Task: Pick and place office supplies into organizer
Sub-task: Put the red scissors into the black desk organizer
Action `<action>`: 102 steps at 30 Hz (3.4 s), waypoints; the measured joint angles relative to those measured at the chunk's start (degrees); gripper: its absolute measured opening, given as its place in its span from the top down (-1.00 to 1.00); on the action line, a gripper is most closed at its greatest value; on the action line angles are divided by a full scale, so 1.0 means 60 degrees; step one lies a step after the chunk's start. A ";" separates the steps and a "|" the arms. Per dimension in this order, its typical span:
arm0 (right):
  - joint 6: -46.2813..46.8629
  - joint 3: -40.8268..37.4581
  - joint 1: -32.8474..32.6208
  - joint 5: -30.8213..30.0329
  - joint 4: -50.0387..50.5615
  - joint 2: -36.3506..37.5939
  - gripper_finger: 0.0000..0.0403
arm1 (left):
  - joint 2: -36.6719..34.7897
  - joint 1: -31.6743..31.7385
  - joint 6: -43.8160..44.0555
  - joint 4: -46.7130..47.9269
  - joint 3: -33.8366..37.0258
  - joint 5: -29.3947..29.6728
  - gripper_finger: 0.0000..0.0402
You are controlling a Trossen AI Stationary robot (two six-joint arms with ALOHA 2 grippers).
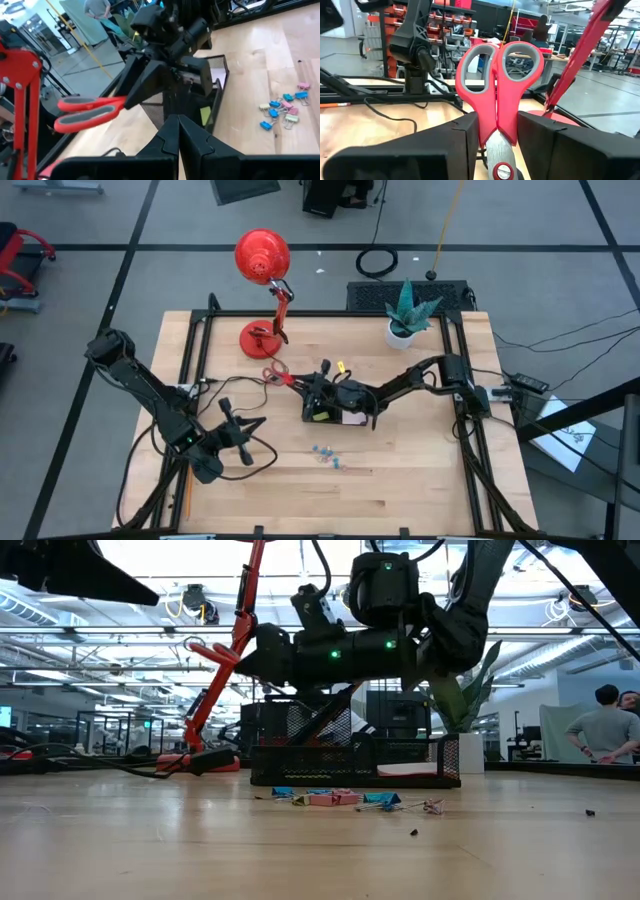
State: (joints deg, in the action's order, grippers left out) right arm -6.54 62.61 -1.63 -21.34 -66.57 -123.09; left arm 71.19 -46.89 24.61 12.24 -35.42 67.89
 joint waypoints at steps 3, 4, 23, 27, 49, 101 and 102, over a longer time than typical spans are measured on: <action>0.0011 0.0000 -0.0005 0.0006 -0.0056 0.0000 0.53 | -0.0001 0.0009 0.0929 0.0641 0.0000 -0.0141 0.97; 0.0011 0.0000 -0.0015 0.0010 -0.0080 0.0000 0.53 | 0.0002 0.0042 0.1325 0.0913 0.0000 -0.0205 0.97; -0.0382 -0.0004 -0.0321 0.0029 -0.0356 0.0000 0.53 | 0.0006 0.2852 0.3776 0.1312 0.0007 -0.1094 0.97; -0.0479 -0.0007 -0.0321 0.0012 -0.0133 0.0000 0.53 | 0.0009 0.3286 0.3146 0.0848 0.0007 -0.1099 0.97; -0.0149 -0.0512 -0.0335 -0.0678 -0.0674 0.0041 0.04 | 0.0013 0.4829 -0.1626 -0.2229 0.0000 -0.4292 0.97; -0.0434 -0.0506 -0.1319 -0.1089 0.2374 0.2167 0.33 | 0.0186 0.2430 0.1301 0.2259 0.0021 -0.4907 0.84; -0.0571 -0.0506 -0.1427 -0.1239 0.2393 0.2281 0.33 | 0.0252 0.2433 0.1158 0.2117 0.0030 -0.4980 0.77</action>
State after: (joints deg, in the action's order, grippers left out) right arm -9.97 59.57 -10.19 -28.78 -52.21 -109.40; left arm 72.70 -32.29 31.56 24.95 -35.24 38.01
